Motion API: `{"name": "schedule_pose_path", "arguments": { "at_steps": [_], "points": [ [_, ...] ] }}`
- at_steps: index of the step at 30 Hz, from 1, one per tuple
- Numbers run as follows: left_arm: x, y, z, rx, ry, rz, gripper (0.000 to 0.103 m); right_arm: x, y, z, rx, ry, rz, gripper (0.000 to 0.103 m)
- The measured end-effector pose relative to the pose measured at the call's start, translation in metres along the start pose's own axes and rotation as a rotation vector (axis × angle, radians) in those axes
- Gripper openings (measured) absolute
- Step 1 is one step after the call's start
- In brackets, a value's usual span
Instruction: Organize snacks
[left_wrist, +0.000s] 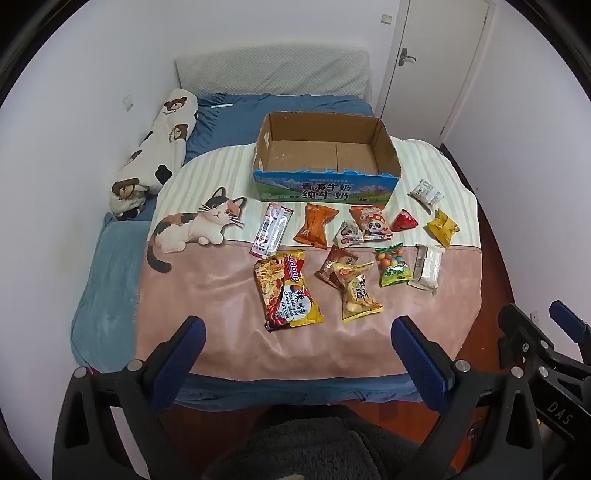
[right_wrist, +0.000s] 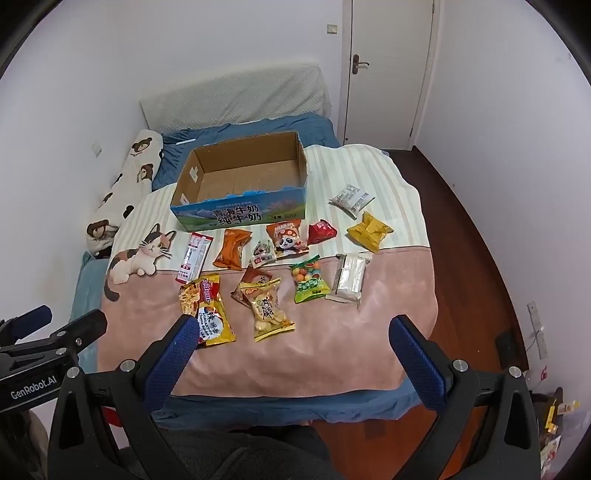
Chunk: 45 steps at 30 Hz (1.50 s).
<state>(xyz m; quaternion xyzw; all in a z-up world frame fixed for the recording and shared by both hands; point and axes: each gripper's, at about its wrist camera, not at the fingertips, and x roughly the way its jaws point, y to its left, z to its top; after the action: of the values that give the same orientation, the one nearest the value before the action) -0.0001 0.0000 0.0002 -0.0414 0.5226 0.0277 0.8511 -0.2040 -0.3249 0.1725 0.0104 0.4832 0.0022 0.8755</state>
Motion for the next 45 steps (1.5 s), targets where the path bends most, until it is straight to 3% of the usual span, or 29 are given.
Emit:
{"name": "schedule_pose_path", "arguments": {
  "at_steps": [8, 15, 17, 45],
  "points": [
    [0.0, 0.0, 0.0, -0.001, -0.003, 0.003, 0.103, -0.005, 0.001, -0.005, -0.007, 0.0, 0.007, 0.103],
    [-0.008, 0.0, 0.008, 0.0, -0.008, 0.01, 0.103, 0.003, 0.001, 0.017, -0.007, -0.002, 0.015, 0.103],
    [-0.007, 0.002, 0.006, 0.0, -0.007, 0.009, 0.103, -0.005, 0.003, 0.005, -0.009, -0.02, 0.013, 0.103],
    [-0.016, 0.004, -0.007, 0.006, -0.02, 0.0, 0.103, -0.01, 0.009, -0.005, -0.012, -0.018, 0.014, 0.103]
  ]
}}
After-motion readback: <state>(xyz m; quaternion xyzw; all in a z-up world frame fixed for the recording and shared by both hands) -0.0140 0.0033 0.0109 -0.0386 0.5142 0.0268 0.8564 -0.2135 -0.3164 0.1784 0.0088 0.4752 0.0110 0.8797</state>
